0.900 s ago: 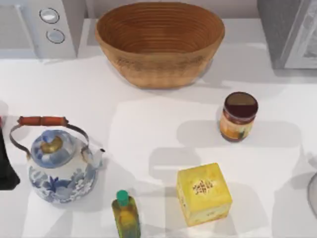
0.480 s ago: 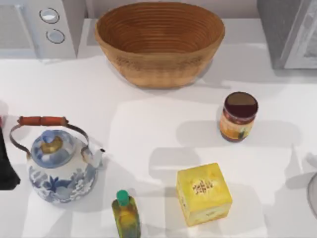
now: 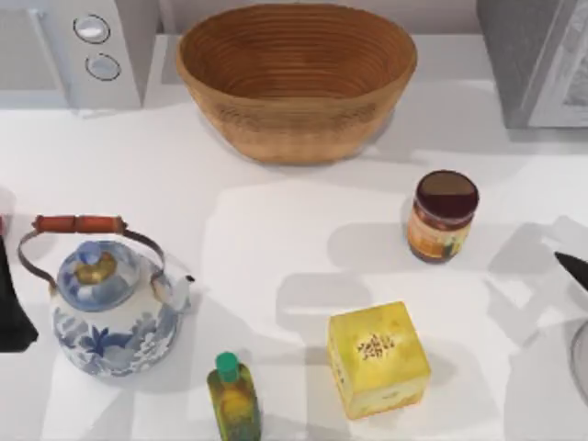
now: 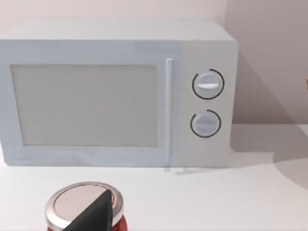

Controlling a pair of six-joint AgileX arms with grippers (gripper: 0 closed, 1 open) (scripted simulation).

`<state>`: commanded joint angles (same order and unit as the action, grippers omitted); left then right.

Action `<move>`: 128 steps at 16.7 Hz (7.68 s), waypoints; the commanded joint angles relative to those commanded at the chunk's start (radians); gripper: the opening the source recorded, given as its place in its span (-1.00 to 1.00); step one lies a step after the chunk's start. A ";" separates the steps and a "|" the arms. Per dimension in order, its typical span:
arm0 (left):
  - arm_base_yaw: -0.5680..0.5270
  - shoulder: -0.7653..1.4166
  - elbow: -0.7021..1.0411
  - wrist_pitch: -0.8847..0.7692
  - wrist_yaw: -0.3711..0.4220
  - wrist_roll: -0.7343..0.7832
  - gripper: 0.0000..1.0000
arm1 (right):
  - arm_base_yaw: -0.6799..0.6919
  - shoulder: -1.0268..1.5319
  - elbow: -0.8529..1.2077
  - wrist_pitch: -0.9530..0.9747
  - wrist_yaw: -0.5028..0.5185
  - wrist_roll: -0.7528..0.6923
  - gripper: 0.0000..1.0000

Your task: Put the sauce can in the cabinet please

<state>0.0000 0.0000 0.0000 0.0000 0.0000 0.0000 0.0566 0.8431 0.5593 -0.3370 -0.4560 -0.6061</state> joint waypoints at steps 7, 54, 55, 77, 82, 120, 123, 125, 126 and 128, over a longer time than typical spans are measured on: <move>0.000 0.000 0.000 0.000 0.000 0.000 1.00 | -0.016 0.767 0.487 -0.281 -0.426 -0.615 1.00; 0.000 0.000 0.000 0.000 0.000 0.000 1.00 | 0.015 1.467 0.620 0.347 -0.890 -0.505 0.10; 0.000 0.000 0.000 0.000 0.000 0.000 1.00 | 0.015 1.467 0.620 0.347 -0.890 -0.505 -0.06; 0.000 0.000 0.000 0.000 0.000 0.000 1.00 | 0.008 1.322 0.692 0.148 -0.888 -0.512 -1.00; 0.000 0.000 0.000 0.000 0.000 0.000 1.00 | 0.010 1.183 0.755 -0.116 -0.892 -0.521 -1.00; 0.000 0.000 0.000 0.000 0.000 0.000 1.00 | -0.056 -0.840 -0.556 0.337 0.454 0.603 -1.00; 0.000 0.000 0.000 0.000 0.000 0.000 1.00 | -0.057 -0.843 -0.559 0.337 0.456 0.606 -1.00; 0.000 0.000 0.000 0.000 0.000 0.000 1.00 | -0.055 -0.845 -0.543 0.336 0.453 0.607 -1.00; 0.000 0.000 0.000 0.000 0.000 0.000 1.00 | -0.055 -0.845 -0.543 0.336 0.453 0.607 -1.00; 0.000 0.000 0.000 0.000 0.000 0.000 1.00 | -0.053 -0.815 -0.512 0.324 0.459 0.610 -1.00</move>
<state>0.0000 0.0000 0.0000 0.0000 0.0000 0.0000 0.0036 0.0279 0.0474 -0.0131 0.0033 0.0035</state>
